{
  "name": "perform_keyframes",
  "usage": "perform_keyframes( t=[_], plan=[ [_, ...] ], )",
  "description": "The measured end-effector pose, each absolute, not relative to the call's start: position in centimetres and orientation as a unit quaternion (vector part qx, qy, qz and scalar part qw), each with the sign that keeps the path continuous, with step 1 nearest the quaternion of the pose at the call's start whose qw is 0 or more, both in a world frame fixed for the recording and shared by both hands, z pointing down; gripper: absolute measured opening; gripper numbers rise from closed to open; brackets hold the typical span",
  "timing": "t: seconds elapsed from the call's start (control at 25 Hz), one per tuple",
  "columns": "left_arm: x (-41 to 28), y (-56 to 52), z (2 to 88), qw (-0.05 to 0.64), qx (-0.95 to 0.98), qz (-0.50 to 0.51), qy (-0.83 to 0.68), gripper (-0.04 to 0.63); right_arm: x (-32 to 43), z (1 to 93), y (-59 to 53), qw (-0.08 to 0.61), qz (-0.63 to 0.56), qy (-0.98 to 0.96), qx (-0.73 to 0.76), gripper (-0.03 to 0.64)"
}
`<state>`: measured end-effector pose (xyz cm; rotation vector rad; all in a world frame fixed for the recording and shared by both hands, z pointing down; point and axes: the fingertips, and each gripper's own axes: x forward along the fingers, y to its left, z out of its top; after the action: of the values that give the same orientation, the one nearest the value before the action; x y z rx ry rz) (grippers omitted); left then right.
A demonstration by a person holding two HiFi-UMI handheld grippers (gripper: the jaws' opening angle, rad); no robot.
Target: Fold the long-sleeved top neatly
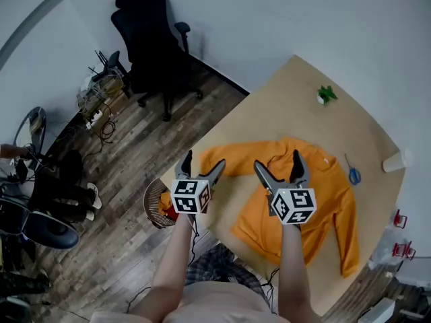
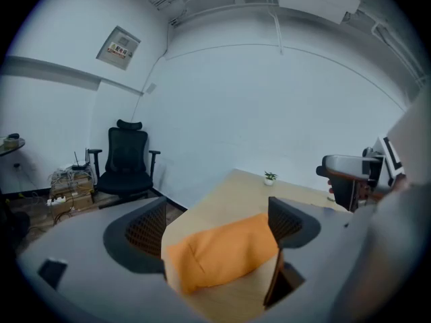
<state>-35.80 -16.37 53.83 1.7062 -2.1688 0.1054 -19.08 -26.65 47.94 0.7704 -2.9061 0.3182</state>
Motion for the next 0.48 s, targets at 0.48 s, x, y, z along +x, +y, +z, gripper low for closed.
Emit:
perform_keyframes(
  t=[0.48],
  plan=[
    [-38.1,-15.7,64.2,0.314,0.527,0.081,-0.785,0.46,-23.9,55.0,-25.4,0.127,0.128,-0.96,0.213,0.531]
  ],
)
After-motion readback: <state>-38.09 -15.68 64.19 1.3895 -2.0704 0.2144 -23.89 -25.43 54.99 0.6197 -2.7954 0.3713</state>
